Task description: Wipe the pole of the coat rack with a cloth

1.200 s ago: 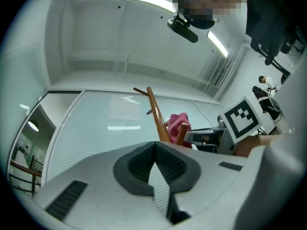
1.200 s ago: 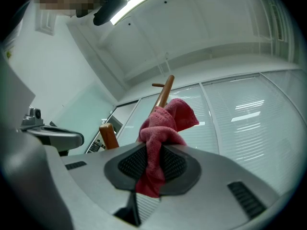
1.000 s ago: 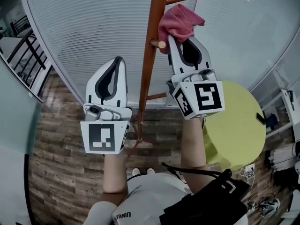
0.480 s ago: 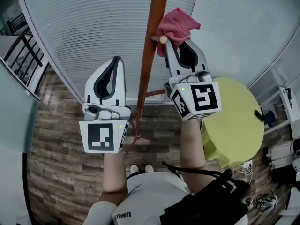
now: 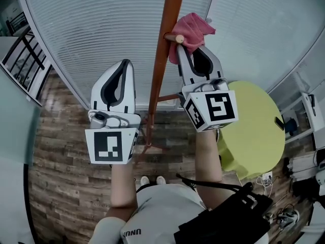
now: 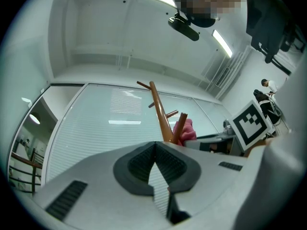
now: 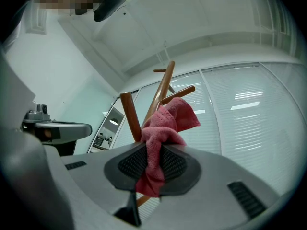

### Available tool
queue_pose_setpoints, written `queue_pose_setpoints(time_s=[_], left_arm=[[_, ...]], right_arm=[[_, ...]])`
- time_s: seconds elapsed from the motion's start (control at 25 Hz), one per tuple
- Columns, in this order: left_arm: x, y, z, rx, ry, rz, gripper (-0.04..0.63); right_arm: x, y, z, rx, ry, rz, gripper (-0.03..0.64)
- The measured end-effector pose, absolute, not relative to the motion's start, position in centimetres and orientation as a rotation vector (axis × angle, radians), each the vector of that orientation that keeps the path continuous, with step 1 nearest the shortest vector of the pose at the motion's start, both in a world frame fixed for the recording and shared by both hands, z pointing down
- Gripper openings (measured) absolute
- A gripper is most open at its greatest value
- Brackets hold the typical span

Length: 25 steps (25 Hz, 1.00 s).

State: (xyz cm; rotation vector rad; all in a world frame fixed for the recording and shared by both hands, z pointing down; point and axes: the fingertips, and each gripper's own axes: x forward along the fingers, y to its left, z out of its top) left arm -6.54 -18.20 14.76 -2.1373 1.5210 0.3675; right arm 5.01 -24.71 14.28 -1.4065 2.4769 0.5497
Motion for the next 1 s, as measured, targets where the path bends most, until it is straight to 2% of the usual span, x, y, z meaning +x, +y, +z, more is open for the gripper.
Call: queue_pose_setpoints(time_s=[1.0], left_arm=[[-8.5,-18.1,16.0,-2.130,1.549,0.336,0.012]], right_arm=[[3.5,-24.7,19.6,-1.462,2.573,0.426,0.074]])
